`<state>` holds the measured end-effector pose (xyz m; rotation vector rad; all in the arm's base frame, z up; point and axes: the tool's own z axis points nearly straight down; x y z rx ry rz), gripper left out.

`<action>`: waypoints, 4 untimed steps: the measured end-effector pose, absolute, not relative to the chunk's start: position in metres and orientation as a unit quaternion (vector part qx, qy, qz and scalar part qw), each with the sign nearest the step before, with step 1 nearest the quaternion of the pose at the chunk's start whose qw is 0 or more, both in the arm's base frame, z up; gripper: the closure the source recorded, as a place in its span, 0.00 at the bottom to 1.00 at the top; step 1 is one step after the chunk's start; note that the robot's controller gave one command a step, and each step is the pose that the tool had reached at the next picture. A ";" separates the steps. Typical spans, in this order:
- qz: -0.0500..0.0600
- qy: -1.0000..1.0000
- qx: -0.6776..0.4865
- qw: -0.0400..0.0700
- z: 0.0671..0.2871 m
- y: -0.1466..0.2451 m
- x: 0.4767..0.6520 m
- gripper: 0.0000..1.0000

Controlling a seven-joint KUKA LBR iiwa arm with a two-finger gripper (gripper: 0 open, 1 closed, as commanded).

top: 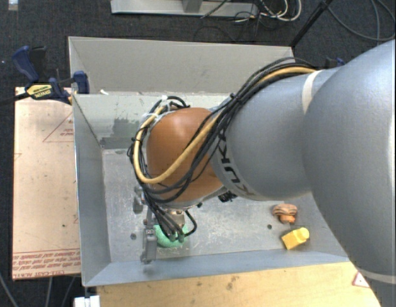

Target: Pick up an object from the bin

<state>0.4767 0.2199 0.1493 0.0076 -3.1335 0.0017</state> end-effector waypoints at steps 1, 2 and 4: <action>0.000 -1.000 0.000 0.000 0.154 0.219 0.479 0.00; -0.002 -0.999 0.048 -0.001 0.139 0.189 0.483 0.00; -0.001 -1.000 -0.009 -0.002 0.134 0.171 0.513 0.00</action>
Offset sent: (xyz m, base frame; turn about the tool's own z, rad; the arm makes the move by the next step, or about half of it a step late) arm 0.0105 -0.0627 -0.0230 -0.1547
